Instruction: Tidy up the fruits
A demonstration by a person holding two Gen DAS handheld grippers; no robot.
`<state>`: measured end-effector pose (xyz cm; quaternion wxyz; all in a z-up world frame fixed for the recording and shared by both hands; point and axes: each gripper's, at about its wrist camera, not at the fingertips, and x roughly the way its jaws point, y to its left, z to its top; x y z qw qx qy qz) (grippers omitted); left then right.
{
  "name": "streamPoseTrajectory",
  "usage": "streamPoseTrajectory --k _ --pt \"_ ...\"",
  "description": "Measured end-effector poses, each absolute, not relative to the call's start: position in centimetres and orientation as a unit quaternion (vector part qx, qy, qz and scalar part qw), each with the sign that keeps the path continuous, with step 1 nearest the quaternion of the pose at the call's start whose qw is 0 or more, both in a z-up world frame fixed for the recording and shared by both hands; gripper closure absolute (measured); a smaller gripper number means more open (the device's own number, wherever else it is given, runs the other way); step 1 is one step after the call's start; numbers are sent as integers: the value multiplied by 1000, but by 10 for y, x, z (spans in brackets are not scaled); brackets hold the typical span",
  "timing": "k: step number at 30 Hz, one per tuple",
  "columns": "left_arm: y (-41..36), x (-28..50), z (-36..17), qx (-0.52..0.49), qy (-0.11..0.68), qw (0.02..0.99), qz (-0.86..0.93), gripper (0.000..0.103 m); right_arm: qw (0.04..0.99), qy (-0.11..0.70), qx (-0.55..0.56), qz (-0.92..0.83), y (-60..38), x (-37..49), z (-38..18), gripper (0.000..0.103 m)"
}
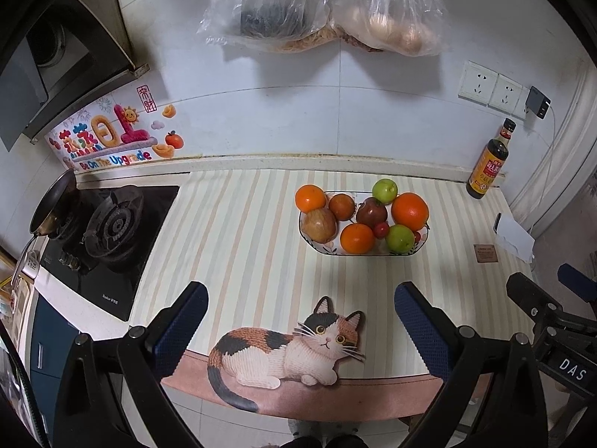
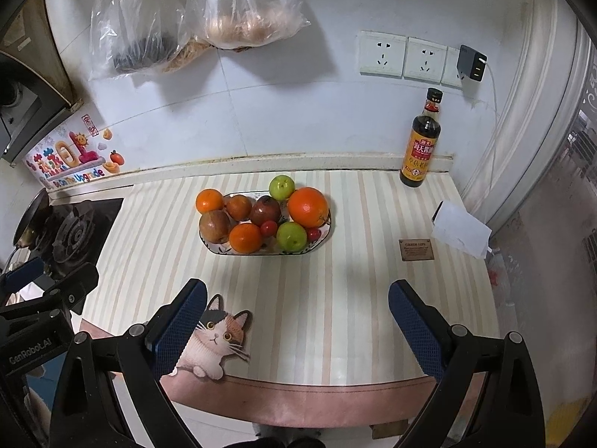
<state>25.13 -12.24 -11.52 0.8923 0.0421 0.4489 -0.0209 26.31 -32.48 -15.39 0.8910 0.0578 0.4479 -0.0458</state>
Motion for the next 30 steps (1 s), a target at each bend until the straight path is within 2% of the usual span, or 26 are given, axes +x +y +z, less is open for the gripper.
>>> streamPoseTrajectory --k 30 --pt "-120 246 -112 46 442 896 -14 1 890 450 59 -40 -325 262 -149 3"
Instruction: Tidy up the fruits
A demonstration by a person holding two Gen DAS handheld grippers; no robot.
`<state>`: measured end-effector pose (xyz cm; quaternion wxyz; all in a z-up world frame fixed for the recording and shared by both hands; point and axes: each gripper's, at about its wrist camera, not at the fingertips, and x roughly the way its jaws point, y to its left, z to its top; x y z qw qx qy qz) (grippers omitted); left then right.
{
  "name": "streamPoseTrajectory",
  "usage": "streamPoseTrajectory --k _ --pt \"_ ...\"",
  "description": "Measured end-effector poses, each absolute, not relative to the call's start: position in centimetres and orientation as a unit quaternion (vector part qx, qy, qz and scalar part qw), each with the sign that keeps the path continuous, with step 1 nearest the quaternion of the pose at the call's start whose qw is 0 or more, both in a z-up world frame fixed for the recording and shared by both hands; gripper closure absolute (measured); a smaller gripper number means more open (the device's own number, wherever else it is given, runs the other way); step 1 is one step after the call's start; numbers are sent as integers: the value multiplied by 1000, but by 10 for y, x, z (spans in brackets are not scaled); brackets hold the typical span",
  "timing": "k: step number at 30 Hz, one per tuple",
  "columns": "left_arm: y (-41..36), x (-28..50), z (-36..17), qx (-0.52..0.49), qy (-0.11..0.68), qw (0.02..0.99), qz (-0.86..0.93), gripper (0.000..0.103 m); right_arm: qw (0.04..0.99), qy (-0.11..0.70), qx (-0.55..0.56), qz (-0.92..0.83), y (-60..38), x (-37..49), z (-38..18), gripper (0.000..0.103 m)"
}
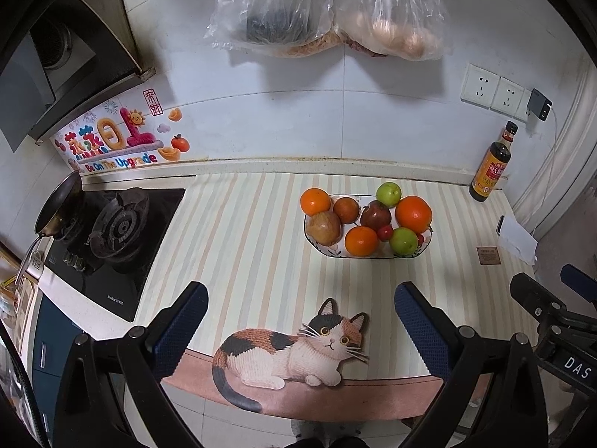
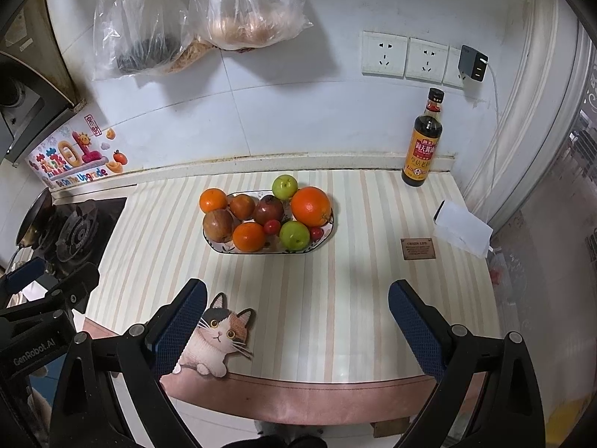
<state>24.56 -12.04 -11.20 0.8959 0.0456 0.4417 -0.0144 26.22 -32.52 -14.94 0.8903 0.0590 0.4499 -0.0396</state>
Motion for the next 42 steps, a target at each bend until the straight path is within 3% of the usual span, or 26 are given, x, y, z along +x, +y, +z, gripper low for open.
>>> streamPoseTrajectory --k 42 --pt "-119 236 -111 47 440 897 -19 1 890 451 58 -31 -321 255 -147 3"
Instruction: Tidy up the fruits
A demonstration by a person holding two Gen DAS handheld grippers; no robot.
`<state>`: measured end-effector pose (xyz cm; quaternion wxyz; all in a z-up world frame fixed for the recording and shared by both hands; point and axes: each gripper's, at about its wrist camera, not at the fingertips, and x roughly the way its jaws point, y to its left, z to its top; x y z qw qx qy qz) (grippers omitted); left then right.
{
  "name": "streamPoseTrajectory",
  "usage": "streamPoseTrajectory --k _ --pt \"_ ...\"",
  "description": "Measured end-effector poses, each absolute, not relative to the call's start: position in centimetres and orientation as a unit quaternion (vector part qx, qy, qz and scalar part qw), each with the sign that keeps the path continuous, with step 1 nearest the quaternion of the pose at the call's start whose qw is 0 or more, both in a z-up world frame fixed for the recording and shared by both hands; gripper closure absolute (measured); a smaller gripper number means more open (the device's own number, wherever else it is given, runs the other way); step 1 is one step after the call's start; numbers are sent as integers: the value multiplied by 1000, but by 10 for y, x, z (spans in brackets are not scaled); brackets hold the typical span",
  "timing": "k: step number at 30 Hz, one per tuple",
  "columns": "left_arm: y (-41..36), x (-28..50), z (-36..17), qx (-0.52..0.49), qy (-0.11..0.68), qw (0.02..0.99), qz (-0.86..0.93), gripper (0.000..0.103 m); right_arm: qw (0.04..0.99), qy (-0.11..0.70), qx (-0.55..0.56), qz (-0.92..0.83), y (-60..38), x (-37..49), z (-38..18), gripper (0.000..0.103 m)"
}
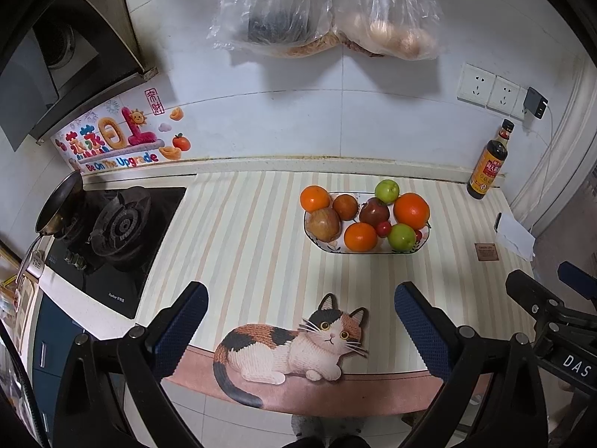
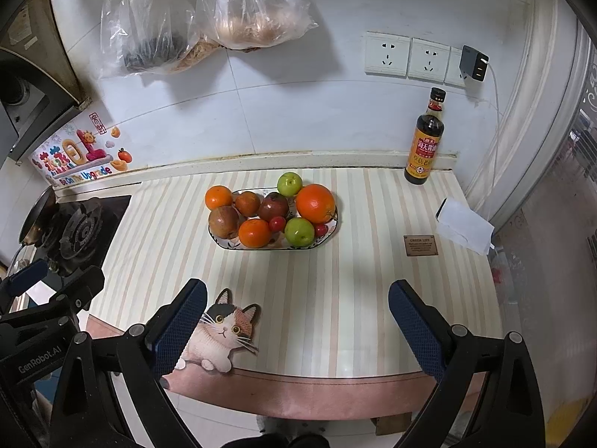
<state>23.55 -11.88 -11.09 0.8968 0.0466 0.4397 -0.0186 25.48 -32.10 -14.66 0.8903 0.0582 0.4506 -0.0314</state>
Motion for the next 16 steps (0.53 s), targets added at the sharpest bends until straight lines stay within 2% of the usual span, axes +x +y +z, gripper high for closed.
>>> streamPoseTrajectory --k 16 --pt "-116 229 -105 42 430 902 -16 1 893 446 60 -35 -322 247 -144 3"
